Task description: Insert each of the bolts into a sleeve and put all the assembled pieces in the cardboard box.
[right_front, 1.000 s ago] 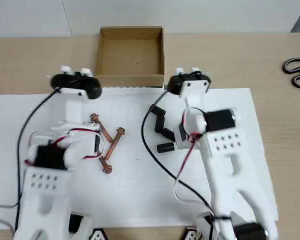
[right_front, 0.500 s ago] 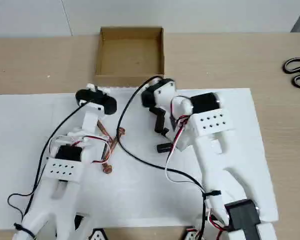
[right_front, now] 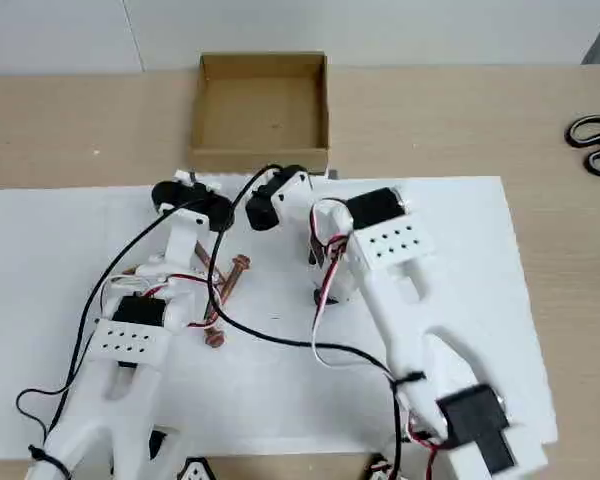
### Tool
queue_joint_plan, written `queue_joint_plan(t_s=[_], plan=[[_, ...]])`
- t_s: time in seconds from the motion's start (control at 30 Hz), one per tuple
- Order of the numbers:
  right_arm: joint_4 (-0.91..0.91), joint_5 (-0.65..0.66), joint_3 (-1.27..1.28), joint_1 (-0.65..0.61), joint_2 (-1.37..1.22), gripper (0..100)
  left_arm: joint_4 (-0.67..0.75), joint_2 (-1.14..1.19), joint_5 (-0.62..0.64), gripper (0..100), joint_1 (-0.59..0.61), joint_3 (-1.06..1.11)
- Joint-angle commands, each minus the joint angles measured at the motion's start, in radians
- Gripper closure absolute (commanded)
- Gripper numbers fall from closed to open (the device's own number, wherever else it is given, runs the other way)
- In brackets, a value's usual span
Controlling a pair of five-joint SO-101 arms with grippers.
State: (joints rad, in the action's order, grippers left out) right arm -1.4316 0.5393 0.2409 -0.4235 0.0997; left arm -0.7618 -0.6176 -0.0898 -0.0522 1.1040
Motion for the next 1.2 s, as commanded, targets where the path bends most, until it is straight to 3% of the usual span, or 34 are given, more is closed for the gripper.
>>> queue_joint_plan(t_s=[0.0,0.37,0.87,1.03,1.17], plan=[[0.053,0.026,-0.044,-0.004,-0.039,81.1,0.023,-0.003,0.012,99,0.002,0.001],[0.171,0.086,-0.054,0.044,-0.148,81.2,0.035,-0.003,0.031,99,0.000,0.005],[0.182,0.124,-0.146,0.064,-0.300,81.2,0.037,-0.009,0.043,99,0.005,0.005],[0.182,0.123,-0.146,0.062,-0.321,81.2,0.049,-0.011,0.104,99,0.103,0.001],[0.183,0.121,-0.146,0.061,-0.341,81.2,0.051,-0.011,0.115,99,0.110,0.001]])
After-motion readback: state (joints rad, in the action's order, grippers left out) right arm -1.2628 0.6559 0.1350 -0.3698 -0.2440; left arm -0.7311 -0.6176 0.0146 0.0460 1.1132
